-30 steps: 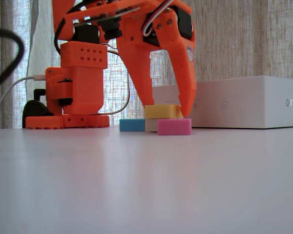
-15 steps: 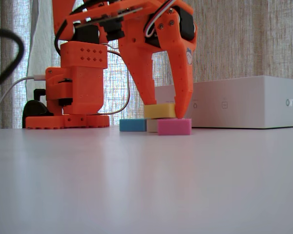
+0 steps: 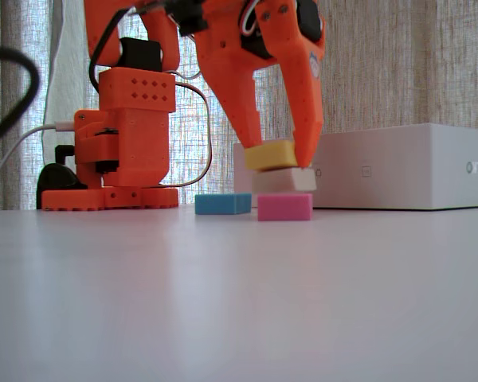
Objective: Grasp the yellow cuboid and put it in the bin.
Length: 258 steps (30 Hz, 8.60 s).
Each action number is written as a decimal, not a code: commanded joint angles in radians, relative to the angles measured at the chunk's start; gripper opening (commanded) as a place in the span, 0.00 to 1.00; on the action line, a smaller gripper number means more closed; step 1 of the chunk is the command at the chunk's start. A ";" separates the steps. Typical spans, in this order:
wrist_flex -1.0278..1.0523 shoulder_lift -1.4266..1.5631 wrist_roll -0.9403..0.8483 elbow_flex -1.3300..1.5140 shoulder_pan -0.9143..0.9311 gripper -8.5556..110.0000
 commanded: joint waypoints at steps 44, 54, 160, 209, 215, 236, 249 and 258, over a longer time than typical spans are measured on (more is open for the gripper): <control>-0.048 0.064 -0.034 0.097 -0.012 0.00; -0.141 0.006 -0.037 0.133 0.018 0.00; -0.296 1.135 -0.038 0.759 0.123 0.24; 0.179 1.499 -0.008 0.916 0.198 0.00; 0.181 1.499 -0.008 0.916 0.198 0.00; 0.181 1.499 -0.008 0.916 0.198 0.00; 0.181 1.499 -0.008 0.916 0.198 0.00; 0.181 1.499 -0.008 0.916 0.198 0.00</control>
